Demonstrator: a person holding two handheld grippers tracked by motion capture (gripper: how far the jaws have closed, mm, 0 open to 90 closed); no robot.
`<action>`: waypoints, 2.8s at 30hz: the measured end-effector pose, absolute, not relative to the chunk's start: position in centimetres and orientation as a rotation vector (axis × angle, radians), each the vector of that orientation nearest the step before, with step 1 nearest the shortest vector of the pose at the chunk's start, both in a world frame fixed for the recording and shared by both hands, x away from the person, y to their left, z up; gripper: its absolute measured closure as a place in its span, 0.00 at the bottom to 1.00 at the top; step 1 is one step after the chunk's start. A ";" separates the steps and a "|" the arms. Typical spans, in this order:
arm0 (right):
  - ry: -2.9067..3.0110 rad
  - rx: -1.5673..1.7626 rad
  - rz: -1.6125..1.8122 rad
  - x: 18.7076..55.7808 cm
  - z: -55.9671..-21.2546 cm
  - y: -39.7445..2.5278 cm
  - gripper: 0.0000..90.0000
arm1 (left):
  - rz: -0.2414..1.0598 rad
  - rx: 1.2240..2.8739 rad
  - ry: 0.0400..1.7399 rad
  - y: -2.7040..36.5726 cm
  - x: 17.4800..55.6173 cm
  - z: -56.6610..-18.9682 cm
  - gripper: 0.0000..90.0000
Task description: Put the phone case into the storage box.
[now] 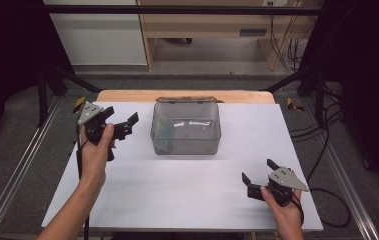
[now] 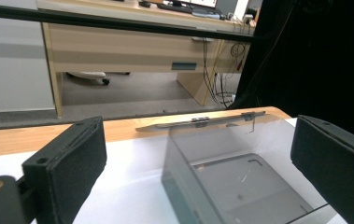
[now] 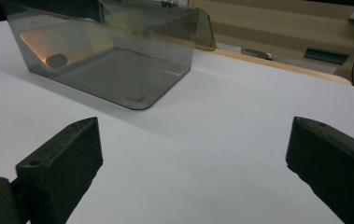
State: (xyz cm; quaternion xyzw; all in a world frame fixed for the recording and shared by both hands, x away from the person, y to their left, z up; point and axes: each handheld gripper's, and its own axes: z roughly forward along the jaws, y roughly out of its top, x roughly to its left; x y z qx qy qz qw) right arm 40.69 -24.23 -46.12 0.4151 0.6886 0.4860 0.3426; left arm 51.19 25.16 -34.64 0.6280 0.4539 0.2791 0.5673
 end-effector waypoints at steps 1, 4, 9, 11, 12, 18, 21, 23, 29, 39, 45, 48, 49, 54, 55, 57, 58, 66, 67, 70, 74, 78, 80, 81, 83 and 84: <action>1.784 1.071 1.262 40.7 -46.1 -24.3 0.04 | 0.658 1.474 1.065 25.7 51.0 -34.6 0.04; 1.772 1.067 1.260 40.7 -46.2 -24.2 0.04 | 0.678 1.494 1.038 27.1 50.1 -34.9 0.03; 1.768 1.063 1.252 40.7 -46.2 -24.2 0.04 | 0.695 1.495 1.038 29.0 48.7 -35.3 0.03; 1.769 1.058 1.249 40.6 -46.3 -24.2 0.04 | 0.707 1.493 1.035 29.6 48.0 -35.5 0.03; 1.768 1.057 1.252 40.6 -46.3 -24.2 0.04 | 0.714 1.496 1.029 29.9 47.7 -35.6 0.03; 1.760 1.048 1.266 40.5 -46.2 -24.3 0.04 | 0.727 1.485 1.006 31.0 46.1 -36.6 0.03; 1.760 1.047 1.271 40.5 -46.2 -24.3 0.04 | 0.726 1.494 0.998 31.3 45.7 -37.2 0.03; 1.763 1.046 1.270 40.6 -46.2 -24.3 0.04 | 0.732 1.505 0.985 31.4 45.5 -37.7 0.03; 1.763 1.042 1.270 40.5 -46.2 -24.3 0.04 | 0.724 1.510 0.981 31.7 45.0 -39.0 0.03; 1.771 1.038 1.279 40.6 -46.3 -24.2 0.04 | 0.696 1.504 1.001 32.4 44.6 -41.1 0.03; 1.780 1.037 1.282 40.5 -46.3 -24.1 0.04 | 0.686 1.492 1.015 32.8 44.1 -42.3 0.03; 1.784 1.037 1.284 40.5 -46.3 -24.1 0.04 | 0.679 1.479 1.026 33.1 43.7 -42.9 0.03; 1.787 1.036 1.285 40.4 -46.3 -24.0 0.04 | 0.678 1.477 1.030 33.2 43.6 -43.1 0.03; 1.783 1.032 1.291 40.2 -46.2 -24.0 0.04 | 0.673 1.468 1.044 33.6 43.0 -43.9 0.03; 1.779 1.032 1.294 40.2 -46.1 -24.0 0.04 | 0.675 1.468 1.046 33.7 42.8 -44.0 0.03; 1.771 1.035 1.300 40.1 -46.1 -24.1 0.04 | 0.676 1.463 1.048 33.7 42.6 -44.2 0.03; 1.768 1.036 1.300 40.1 -46.0 -24.1 0.04 | 0.679 1.465 1.046 33.7 42.5 -44.3 0.03; 1.764 1.031 1.300 40.0 -46.1 -24.2 0.04 | 0.675 1.459 1.021 33.3 41.7 -44.3 0.03; 1.763 1.031 1.301 40.0 -46.1 -24.2 0.04 | 0.672 1.459 1.018 33.2 41.6 -44.3 0.03; 1.761 1.031 1.298 40.1 -46.1 -24.3 0.04 | 0.667 1.462 1.006 32.9 41.4 -44.5 0.03; 1.763 1.032 1.304 40.1 -46.1 -24.4 0.04 | 0.665 1.482 0.983 32.3 41.1 -44.5 0.03; 1.767 1.028 1.305 40.1 -46.2 -24.3 0.03 | 0.670 1.480 0.962 32.1 40.6 -44.4 0.03; 1.770 1.026 1.303 40.2 -46.2 -24.3 0.03 | 0.692 1.473 0.967 32.3 40.3 -44.2 0.03; 1.774 1.026 1.302 40.2 -46.2 -24.2 0.03 | 0.705 1.471 0.967 32.4 40.2 -44.1 0.03; 1.778 1.022 1.301 40.2 -46.2 -24.2 0.03 | 0.722 1.462 0.967 32.7 40.0 -44.0 0.03; 1.779 1.021 1.301 40.2 -46.2 -24.2 0.03 | 0.725 1.456 0.972 32.9 40.0 -44.0 0.03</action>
